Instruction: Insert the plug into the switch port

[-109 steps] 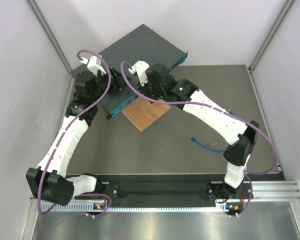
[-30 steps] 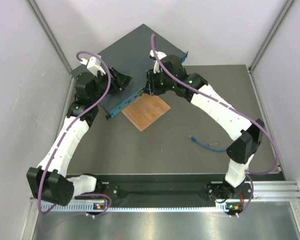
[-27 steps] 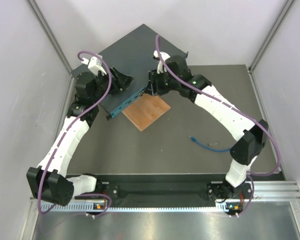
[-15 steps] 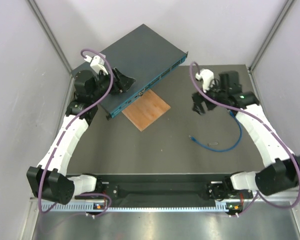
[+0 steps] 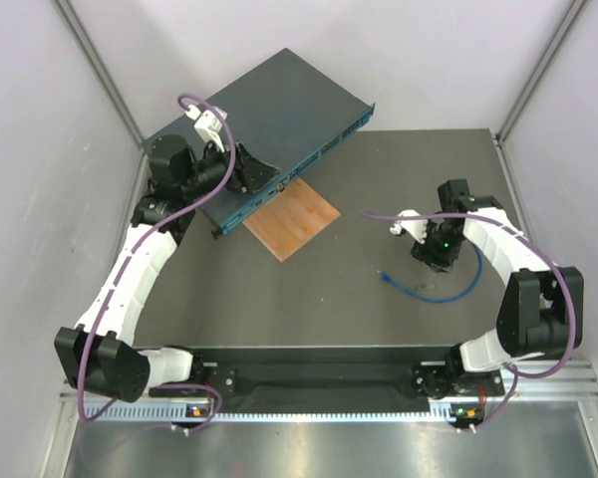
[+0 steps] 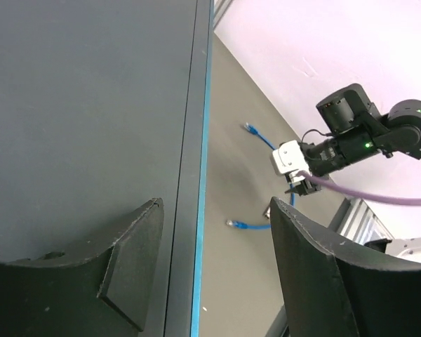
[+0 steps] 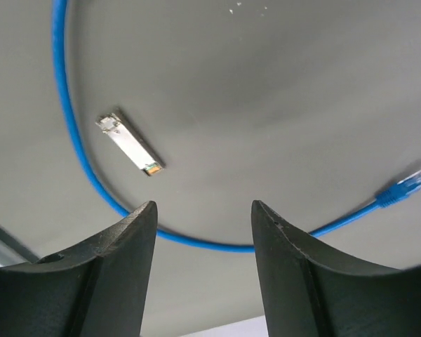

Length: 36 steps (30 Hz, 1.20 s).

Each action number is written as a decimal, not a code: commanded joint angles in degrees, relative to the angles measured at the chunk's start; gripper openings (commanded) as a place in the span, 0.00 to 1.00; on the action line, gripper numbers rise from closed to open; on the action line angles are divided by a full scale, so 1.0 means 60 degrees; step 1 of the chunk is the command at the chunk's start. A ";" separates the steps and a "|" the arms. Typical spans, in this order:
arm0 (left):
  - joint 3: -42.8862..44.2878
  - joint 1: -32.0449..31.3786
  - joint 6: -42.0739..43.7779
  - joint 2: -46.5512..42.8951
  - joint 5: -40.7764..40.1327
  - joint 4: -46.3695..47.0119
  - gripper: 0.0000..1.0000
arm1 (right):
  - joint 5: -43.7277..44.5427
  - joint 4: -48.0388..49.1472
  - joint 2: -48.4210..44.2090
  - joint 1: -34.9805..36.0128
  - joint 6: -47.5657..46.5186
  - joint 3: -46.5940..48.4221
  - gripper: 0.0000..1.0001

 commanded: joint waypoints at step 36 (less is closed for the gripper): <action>0.0384 0.0031 -0.0643 0.0231 0.0251 0.0936 0.65 | 0.0001 0.1456 -0.0088 0.2184 0.0838 0.0343 0.00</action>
